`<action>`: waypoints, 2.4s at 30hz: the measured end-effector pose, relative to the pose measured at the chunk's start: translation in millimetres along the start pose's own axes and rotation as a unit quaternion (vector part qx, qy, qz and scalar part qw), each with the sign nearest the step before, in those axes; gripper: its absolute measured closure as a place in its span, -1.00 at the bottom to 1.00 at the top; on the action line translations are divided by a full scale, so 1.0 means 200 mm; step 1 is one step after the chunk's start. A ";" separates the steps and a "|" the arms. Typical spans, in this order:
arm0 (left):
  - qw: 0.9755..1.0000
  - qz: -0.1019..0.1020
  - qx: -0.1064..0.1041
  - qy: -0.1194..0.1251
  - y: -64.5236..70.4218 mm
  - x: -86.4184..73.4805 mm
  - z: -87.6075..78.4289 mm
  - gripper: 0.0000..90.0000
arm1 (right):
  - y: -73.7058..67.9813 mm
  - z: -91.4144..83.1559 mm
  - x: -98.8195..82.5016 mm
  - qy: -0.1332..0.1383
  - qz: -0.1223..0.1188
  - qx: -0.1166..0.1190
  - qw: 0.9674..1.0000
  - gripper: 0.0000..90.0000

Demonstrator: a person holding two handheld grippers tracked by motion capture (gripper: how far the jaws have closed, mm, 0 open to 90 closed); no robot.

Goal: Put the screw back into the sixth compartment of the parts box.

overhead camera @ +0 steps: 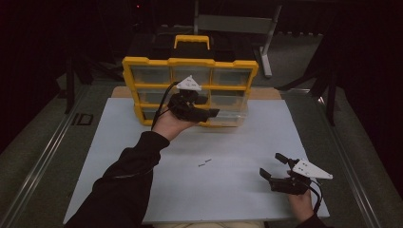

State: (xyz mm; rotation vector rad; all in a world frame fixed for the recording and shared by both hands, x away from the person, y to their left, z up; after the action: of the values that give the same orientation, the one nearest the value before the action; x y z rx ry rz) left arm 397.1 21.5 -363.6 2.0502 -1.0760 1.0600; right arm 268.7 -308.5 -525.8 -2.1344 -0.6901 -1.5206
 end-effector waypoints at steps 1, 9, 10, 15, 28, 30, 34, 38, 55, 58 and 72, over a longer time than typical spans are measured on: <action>1.000 0.000 0.004 0.000 0.00 -0.01 0.00 -0.21 | 0.00 0.00 0.00 0.000 0.001 0.000 1.000 -0.77; 1.000 0.005 0.014 -0.011 0.02 -0.08 -0.02 -0.49 | 0.00 0.00 0.00 0.000 0.000 0.002 1.000 -0.77; 1.000 0.006 0.012 -0.009 0.03 -0.11 -0.02 -0.49 | 0.00 0.00 0.00 0.000 -0.001 0.003 1.000 -0.77; 1.000 0.012 0.009 -0.006 0.03 -0.17 -0.02 -0.50 | 0.00 0.00 0.00 0.000 -0.003 0.004 1.000 -0.77; 1.000 -0.002 -0.013 -0.019 0.07 -0.39 0.03 -0.49 | -0.01 0.00 0.00 -0.002 -0.004 0.003 1.000 -0.77; 1.000 -0.005 -0.018 -0.022 0.08 -0.41 0.03 -0.49 | -0.01 0.00 0.00 -0.002 -0.004 0.003 1.000 -0.77; 0.999 -0.006 -0.038 -0.026 0.10 -0.51 0.08 -0.48 | -0.01 0.00 0.00 -0.002 -0.004 0.003 1.000 -0.77; 0.998 -0.003 -0.044 -0.033 0.11 -0.55 0.10 -0.45 | -0.01 0.01 0.00 -0.003 -0.004 0.003 1.000 -0.77; 0.993 0.020 -0.078 -0.090 0.13 -0.74 0.20 -0.10 | -0.01 0.01 0.00 -0.003 -0.006 0.004 1.000 -0.77; 0.991 0.024 -0.076 -0.110 0.14 -0.76 0.23 -0.02 | -0.01 0.01 0.00 -0.003 -0.006 0.003 1.000 -0.77; 0.984 0.022 -0.051 -0.168 0.10 -0.85 0.35 0.43 | -0.01 0.01 0.00 -0.004 -0.009 0.000 1.000 -0.77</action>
State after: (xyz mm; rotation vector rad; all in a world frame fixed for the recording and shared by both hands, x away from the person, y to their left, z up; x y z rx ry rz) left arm 344.5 23.7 -540.8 2.1785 -1.3174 0.6752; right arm 268.6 -306.1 -526.2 -2.1423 -0.7126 -1.5215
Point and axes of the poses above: each handheld gripper's, and its own axes: z roughly forward along the jaws, x roughly out of its top, y roughly to its right, the point moved 3 cm from there along z, roughly forward along the jaws, and after that the axes turned 2 degrees about -x, right-handed, at the moved point
